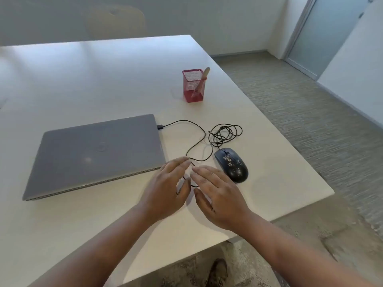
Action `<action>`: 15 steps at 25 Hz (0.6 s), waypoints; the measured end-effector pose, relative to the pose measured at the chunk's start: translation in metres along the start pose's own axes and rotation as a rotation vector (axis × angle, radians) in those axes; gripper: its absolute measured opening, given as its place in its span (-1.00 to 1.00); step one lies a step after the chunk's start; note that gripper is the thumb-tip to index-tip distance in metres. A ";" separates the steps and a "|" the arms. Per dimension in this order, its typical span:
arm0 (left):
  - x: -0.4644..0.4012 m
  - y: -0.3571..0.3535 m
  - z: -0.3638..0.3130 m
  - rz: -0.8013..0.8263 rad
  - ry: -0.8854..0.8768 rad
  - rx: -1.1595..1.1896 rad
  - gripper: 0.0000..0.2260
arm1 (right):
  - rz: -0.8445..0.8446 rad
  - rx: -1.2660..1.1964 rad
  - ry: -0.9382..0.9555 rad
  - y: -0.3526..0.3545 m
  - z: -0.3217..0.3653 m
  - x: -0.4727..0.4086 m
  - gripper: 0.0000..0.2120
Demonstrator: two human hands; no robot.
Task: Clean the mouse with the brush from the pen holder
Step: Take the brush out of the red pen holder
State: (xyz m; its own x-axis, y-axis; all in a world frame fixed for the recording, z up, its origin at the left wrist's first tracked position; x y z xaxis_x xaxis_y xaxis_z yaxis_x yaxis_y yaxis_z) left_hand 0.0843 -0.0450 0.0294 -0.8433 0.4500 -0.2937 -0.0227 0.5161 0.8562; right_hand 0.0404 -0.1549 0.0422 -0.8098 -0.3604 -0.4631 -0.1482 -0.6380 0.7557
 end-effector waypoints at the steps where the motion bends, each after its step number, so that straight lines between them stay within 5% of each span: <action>1: -0.002 -0.004 0.000 0.008 0.000 0.018 -0.57 | -0.013 -0.003 0.012 0.002 -0.001 0.003 -0.65; 15: -0.011 -0.025 0.006 0.110 -0.030 -0.062 -0.64 | -0.033 -0.011 -0.074 0.011 -0.022 0.021 -0.85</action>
State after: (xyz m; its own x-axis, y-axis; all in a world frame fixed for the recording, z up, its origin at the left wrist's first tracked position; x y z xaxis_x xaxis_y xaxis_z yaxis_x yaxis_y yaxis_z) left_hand 0.0976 -0.0584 0.0089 -0.8260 0.5237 -0.2085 0.0349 0.4168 0.9083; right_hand 0.0342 -0.1842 0.0309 -0.8442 -0.2882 -0.4520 -0.1697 -0.6562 0.7352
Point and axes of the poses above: each hand's wrist, its own x-axis away from the middle knuckle, its own y-axis out of the back of the hand, z = x × y, the point moved 10 cm from there along -x, towards the middle knuckle, and after that the axes turned 9 degrees about -x, right-handed, at the moved point
